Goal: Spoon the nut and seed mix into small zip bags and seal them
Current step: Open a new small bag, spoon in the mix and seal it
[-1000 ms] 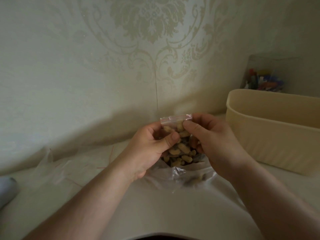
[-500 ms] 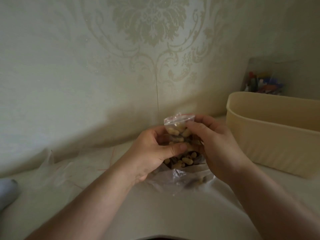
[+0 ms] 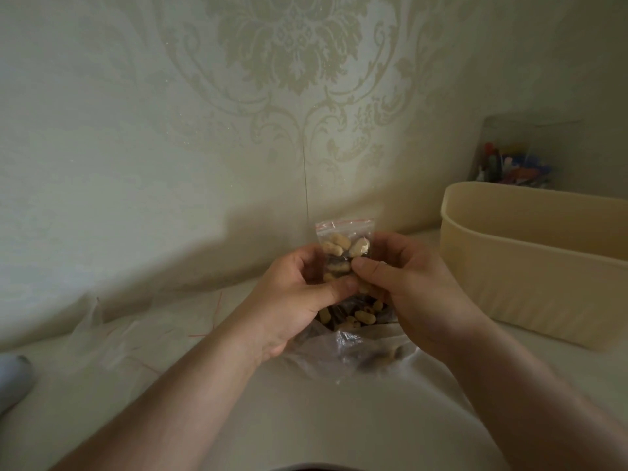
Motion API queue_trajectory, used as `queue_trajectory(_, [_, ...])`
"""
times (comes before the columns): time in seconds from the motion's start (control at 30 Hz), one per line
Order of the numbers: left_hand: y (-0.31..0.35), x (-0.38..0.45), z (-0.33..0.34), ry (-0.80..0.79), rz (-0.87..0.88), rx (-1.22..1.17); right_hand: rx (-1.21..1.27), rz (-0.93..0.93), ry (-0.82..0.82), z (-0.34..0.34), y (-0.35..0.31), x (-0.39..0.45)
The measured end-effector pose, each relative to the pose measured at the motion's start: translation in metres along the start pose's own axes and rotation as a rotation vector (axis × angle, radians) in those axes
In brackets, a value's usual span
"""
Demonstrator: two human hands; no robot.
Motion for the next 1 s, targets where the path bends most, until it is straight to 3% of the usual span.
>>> queue_trajectory(0.3, [0.0008, 0.0000, -0.0022, -0.002, 0.020, 0.055, -0.061, -0.039, 0.042, 0.0031, -0.0053, -0.0020])
queue_trajectory(0.6, [0.0013, 0.0014, -0.0049, 0.199, 0.145, 0.069, -0.012, 0.005, 0.069, 0.0057, -0.0066, -0.0045])
queue_trajectory(0.83, [0.0029, 0.0015, -0.0027, 0.217, 0.106, -0.041, -0.066, 0.012, 0.167, 0.0014, -0.0039, -0.0016])
queue_trajectory(1.0, [0.0010, 0.0026, -0.0043, 0.233, 0.122, -0.053, -0.030, 0.038, 0.151, 0.0033, -0.0039, -0.0005])
Point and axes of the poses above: each hand's wrist, its own x-axis towards the middle knuckle, its own z-axis out of the palm, y = z × x, the point moved 2 cm from there along x, towards the middle knuckle, and after that the axes turned 1 degree about -x, right-handed, at the moved point
